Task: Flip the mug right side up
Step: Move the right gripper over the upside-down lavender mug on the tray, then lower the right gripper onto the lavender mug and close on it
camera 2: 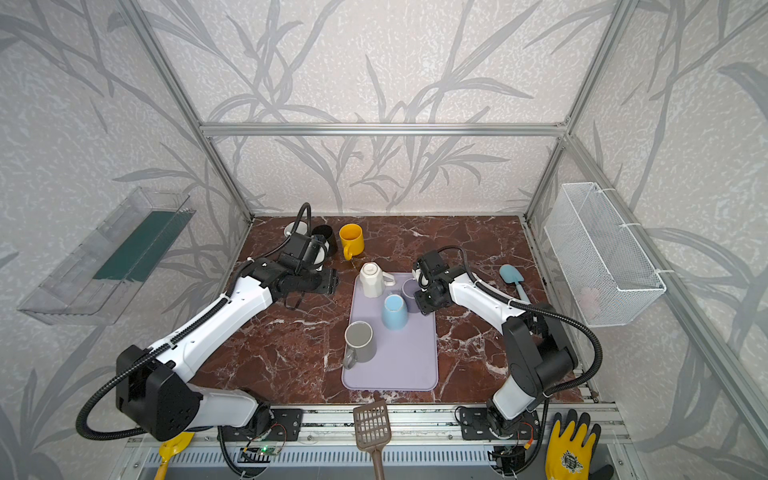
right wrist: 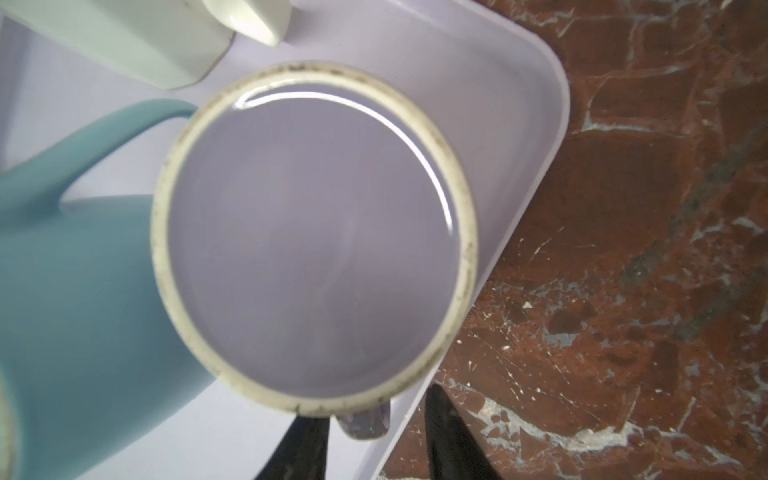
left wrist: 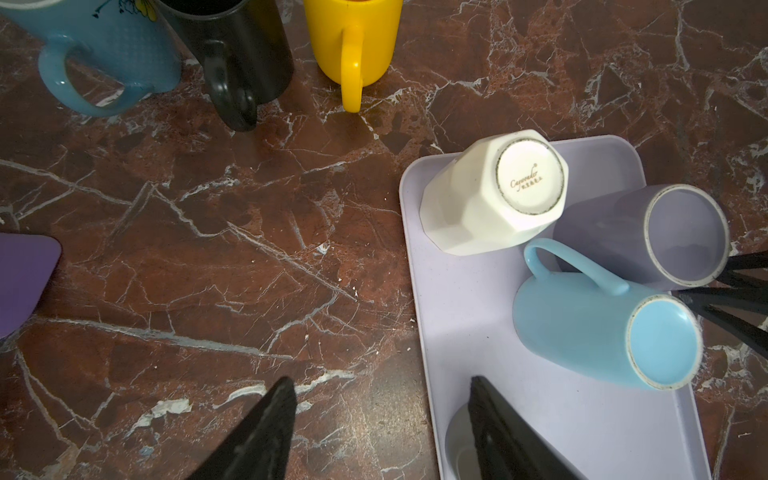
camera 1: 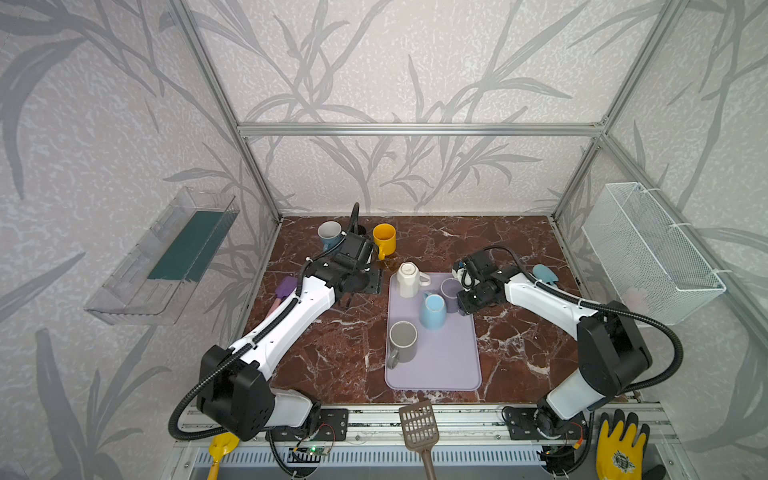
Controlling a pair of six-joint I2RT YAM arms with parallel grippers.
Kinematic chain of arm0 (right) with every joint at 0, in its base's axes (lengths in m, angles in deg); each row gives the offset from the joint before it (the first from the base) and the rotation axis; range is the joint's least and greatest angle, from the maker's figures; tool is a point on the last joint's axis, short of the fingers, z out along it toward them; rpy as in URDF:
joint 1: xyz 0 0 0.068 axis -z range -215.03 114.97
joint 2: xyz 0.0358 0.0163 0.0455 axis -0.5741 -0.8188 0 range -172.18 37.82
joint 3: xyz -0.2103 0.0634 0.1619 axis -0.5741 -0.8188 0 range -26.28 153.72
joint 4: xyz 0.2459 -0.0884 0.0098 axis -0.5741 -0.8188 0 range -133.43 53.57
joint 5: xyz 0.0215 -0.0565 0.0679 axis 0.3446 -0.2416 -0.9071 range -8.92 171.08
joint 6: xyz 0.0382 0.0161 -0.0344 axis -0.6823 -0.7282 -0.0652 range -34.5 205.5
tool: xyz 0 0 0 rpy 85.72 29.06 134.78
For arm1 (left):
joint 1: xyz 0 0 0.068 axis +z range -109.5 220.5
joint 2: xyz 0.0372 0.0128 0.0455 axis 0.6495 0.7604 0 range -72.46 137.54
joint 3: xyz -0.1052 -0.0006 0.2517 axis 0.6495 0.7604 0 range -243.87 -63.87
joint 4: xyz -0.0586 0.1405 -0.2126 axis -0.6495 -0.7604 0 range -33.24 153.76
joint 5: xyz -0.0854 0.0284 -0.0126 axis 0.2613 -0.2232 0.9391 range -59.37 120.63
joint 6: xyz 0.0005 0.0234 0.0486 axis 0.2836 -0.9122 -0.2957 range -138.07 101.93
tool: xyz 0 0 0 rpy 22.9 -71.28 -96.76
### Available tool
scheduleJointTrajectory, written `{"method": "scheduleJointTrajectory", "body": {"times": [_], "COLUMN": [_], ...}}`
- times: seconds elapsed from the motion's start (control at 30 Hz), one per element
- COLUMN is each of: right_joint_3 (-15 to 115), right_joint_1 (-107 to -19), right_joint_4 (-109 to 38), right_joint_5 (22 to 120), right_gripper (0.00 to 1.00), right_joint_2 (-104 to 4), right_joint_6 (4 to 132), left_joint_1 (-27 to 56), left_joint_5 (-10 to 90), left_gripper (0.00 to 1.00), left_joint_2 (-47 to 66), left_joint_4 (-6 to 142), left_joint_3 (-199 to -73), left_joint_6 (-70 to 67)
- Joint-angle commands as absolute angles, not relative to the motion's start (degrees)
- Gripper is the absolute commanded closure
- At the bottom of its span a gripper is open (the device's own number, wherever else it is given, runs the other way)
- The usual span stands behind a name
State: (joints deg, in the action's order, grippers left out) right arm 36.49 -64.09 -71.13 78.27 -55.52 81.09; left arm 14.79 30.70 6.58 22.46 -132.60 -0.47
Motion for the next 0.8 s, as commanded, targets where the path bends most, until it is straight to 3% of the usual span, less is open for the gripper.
{"method": "scheduleJointTrajectory", "body": {"times": [0.0, 0.77], "right_joint_3": [38.5, 40.9], "right_joint_1": [-64.9, -67.5], "right_joint_4": [-73.6, -74.6], "right_joint_5": [80.3, 84.4], "right_gripper": [0.63, 0.71], "right_joint_2": [-56.6, -59.7], "right_joint_6": [81.7, 81.9], "left_joint_1": [14.8, 14.8], "left_joint_5": [29.8, 29.2], "left_gripper": [0.32, 0.32], "left_joint_2": [5.8, 4.2], "left_joint_4": [21.4, 20.3], "left_joint_3": [-133.0, -132.6], "left_joint_6": [-0.9, -1.3]}}
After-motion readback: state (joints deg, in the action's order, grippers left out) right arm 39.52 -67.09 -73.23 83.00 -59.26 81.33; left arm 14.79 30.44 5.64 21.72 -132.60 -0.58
